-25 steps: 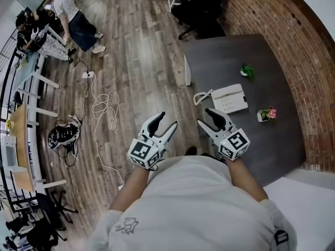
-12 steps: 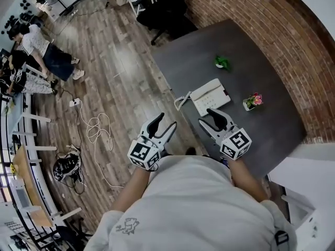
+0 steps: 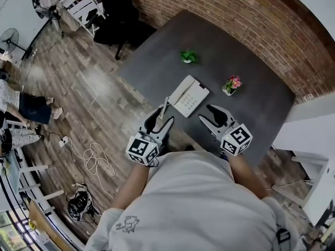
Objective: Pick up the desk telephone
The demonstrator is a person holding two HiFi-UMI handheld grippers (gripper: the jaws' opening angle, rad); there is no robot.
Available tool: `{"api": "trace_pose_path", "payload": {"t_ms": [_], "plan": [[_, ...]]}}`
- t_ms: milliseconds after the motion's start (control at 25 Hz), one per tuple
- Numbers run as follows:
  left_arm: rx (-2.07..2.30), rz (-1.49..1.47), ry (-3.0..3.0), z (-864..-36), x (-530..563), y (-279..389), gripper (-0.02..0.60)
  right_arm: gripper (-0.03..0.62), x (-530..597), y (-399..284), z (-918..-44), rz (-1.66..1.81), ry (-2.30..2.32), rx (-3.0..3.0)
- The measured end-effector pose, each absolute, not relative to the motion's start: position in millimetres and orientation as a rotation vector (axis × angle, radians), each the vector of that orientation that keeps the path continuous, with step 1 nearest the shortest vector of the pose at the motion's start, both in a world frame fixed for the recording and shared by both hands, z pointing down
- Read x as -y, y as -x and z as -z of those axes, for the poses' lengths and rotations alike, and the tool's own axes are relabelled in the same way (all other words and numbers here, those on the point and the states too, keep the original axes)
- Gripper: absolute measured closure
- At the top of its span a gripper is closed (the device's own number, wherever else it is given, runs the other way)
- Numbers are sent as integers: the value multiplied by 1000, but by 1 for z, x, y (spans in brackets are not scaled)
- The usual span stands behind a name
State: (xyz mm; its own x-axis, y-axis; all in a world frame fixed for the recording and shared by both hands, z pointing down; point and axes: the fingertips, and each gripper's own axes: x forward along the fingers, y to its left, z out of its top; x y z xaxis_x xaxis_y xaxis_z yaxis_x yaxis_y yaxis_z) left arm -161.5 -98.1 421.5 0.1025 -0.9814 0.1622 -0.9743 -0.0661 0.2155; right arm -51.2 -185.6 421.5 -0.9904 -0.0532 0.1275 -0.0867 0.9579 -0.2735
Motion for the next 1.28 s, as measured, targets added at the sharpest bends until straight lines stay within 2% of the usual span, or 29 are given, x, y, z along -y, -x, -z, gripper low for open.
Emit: {"api": "trace_pose_path", "payload": {"t_ms": [600, 1000, 1280], "plan": [[1482, -63, -2438, -421, 171, 247, 334, 393, 232, 81, -414, -432, -769, 2922], [1179, -82, -2574, -434, 180, 266, 334, 401, 214, 88, -431, -473, -1086, 2799], [958, -99, -2625, -444, 176, 253, 334, 408, 202, 85, -445, -529, -1183, 2719]]}}
